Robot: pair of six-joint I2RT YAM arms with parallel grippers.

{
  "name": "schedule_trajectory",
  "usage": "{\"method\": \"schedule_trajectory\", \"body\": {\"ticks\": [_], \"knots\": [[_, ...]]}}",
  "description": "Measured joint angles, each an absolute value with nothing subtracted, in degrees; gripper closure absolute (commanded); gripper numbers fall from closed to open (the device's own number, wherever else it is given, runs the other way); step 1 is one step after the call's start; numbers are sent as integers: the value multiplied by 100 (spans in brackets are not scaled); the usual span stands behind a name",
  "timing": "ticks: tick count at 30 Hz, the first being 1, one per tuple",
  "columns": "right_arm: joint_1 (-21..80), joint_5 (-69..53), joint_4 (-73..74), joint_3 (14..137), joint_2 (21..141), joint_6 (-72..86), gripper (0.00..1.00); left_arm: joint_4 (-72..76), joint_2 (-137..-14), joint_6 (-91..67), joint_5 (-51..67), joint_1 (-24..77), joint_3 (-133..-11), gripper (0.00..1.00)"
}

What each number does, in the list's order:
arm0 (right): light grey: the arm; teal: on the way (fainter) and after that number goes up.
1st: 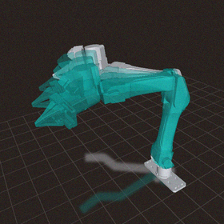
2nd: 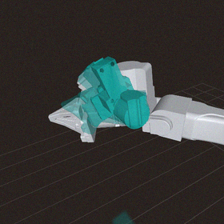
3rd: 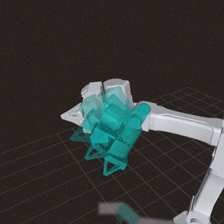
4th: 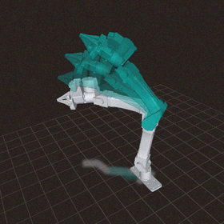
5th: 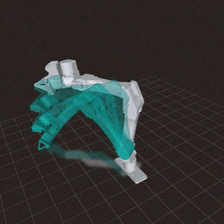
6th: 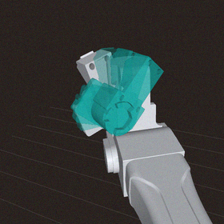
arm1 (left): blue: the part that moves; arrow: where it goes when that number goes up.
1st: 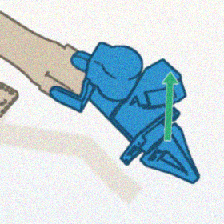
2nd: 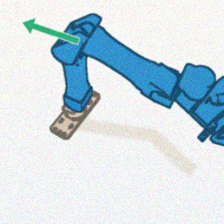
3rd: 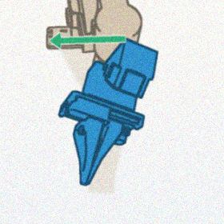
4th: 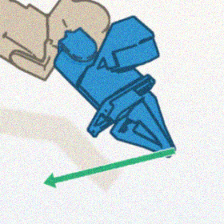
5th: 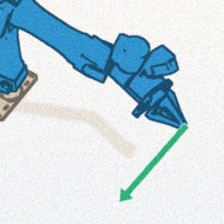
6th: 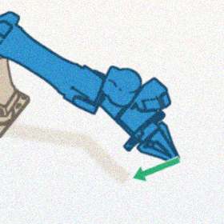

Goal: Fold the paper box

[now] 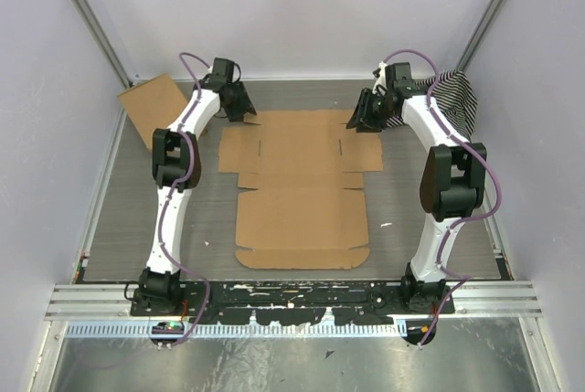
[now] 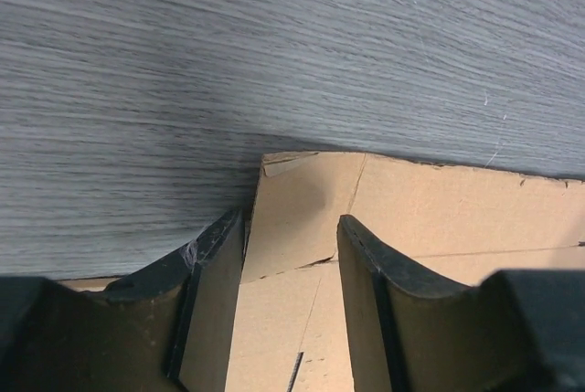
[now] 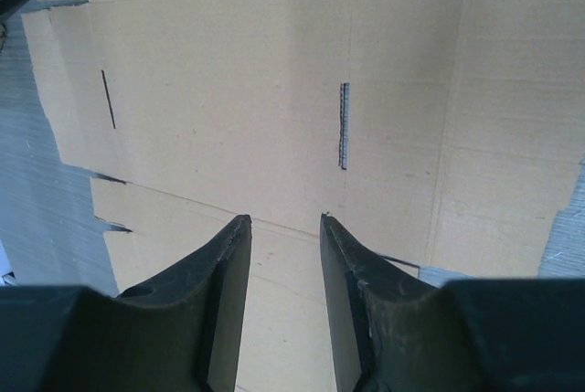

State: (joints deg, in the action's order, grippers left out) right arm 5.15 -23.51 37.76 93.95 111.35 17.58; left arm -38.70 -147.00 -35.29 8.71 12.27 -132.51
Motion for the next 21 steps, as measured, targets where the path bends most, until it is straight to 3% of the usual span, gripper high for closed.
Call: {"method": "schedule_trajectory", "body": {"ticks": [7, 9, 13, 21], "knots": [[515, -2368, 3774, 9395, 11135, 1815, 59, -3868, -14696, -3594, 867, 1332, -13249, 57], [515, -2368, 3769, 9395, 11135, 1820, 59, -3868, -14693, -3603, 849, 1369, -13249, 67], [515, -2364, 3741, 9393, 11135, 1824, 58, -3889, -14693, -3594, 801, 1446, -13262, 99], [515, -2108, 3839, 9623, 11299, 1820, 43, -3887, -14291, -3310, 847, 1535, -13061, 100]]}}
